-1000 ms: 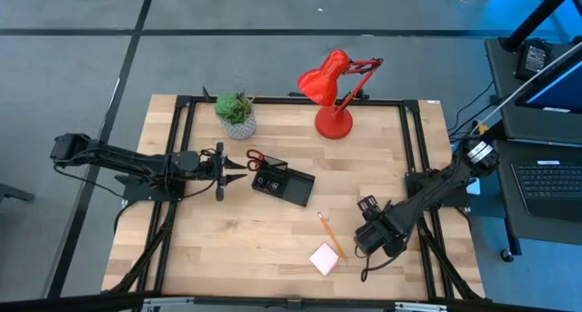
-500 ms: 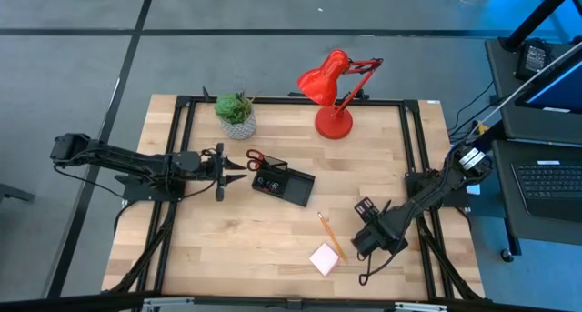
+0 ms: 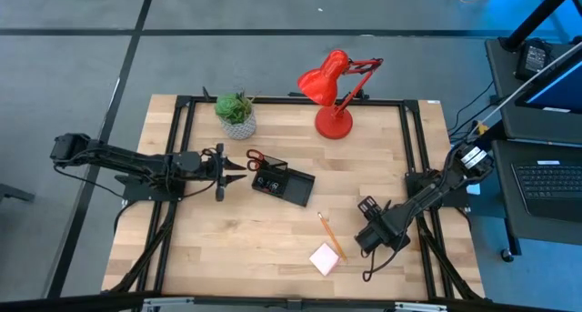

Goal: Pick and place office supplies into organizer
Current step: Put the black pen into the black desk organizer

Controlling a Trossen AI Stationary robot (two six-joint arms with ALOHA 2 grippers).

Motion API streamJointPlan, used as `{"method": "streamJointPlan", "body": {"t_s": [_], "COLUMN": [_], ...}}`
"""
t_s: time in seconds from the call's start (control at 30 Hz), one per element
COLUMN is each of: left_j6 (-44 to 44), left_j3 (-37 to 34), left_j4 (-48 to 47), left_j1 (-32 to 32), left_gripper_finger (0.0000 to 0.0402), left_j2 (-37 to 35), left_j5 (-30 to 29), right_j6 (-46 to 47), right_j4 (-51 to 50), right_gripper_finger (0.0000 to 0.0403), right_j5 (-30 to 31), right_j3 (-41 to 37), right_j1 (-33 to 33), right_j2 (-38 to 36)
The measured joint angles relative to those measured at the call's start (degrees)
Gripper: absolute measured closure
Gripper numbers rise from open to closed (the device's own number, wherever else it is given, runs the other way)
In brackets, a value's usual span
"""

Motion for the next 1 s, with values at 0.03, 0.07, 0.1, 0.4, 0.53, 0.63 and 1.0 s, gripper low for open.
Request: {"method": "streamJointPlan", "body": {"t_s": [0.03, 0.07, 0.1, 0.4, 0.53, 0.63, 1.0], "left_j6": [0.0, 0.0, 0.0, -0.2, -0.2, -0.2, -0.2], "left_j3": [0.0, 0.0, 0.0, 0.0, 0.0, 0.0, 0.0], "left_j4": [0.0, 0.0, 0.0, 0.0, 0.0, 0.0, 0.0], "left_j1": [0.0, 0.0, 0.0, 0.0, 0.0, 0.0, 0.0], "left_gripper_finger": [0.0302, 0.0302, 0.0302, 0.0302, 0.0302, 0.0302, 0.0302], "left_j2": [0.0, 0.0, 0.0, 0.0, 0.0, 0.0, 0.0], "left_j5": [0.0, 0.0, 0.0, 0.0, 0.0, 0.0, 0.0], "right_j6": [-0.6, -1.1, -1.5, -3.9, -5.3, -5.5, -5.5], "right_j4": [0.0, 0.1, 0.0, 0.9, 1.1, 1.6, 2.4], "right_gripper_finger": [0.0191, 0.0191, 0.0191, 0.0203, 0.0238, 0.0266, 0.0287], "right_j5": [0.0, 0.0, 0.0, -1.2, -2.1, -2.4, -2.6], "right_j3": [0.2, 0.6, 1.0, 1.5, 1.4, 1.3, 1.3], "right_j1": [0.0, 0.0, 0.0, 0.0, 0.0, 0.0, 0.0], "right_j2": [0.0, 0.1, 0.1, 0.2, 0.2, 0.2, 0.2]}}
